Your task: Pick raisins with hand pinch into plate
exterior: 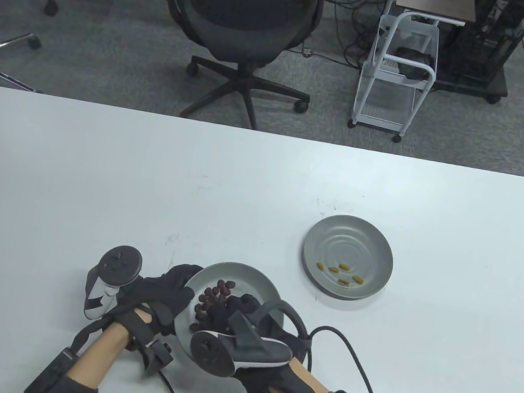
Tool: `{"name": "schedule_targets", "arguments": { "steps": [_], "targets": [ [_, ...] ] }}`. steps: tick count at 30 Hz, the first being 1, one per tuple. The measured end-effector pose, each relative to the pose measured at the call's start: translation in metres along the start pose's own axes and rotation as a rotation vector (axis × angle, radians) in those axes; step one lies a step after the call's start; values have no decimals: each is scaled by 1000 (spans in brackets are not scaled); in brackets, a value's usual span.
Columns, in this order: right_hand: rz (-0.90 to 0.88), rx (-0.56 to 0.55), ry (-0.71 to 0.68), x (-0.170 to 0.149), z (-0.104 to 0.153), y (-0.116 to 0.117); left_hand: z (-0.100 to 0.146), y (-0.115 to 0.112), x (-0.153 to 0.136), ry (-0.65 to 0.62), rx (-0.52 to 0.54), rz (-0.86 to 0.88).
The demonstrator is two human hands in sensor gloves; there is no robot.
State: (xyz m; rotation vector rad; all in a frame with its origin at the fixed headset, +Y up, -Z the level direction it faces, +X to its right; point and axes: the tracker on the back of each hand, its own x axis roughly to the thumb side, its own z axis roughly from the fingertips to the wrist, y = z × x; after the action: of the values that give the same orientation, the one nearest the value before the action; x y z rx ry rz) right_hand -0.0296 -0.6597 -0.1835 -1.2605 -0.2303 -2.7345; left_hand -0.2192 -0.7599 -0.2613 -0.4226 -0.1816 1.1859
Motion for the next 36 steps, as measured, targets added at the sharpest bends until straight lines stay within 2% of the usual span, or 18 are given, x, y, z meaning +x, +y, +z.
{"name": "schedule_targets", "arguments": {
  "steps": [4,16,36],
  "targets": [
    [33,56,4,7,-6,9,0,0,0,-1,-4,2],
    [152,-74,7,14,-12,18,0,1,1,1,-3,2],
    [163,-111,-18,12,-12,17,1,3,1,5,2,1]
  ]
}}
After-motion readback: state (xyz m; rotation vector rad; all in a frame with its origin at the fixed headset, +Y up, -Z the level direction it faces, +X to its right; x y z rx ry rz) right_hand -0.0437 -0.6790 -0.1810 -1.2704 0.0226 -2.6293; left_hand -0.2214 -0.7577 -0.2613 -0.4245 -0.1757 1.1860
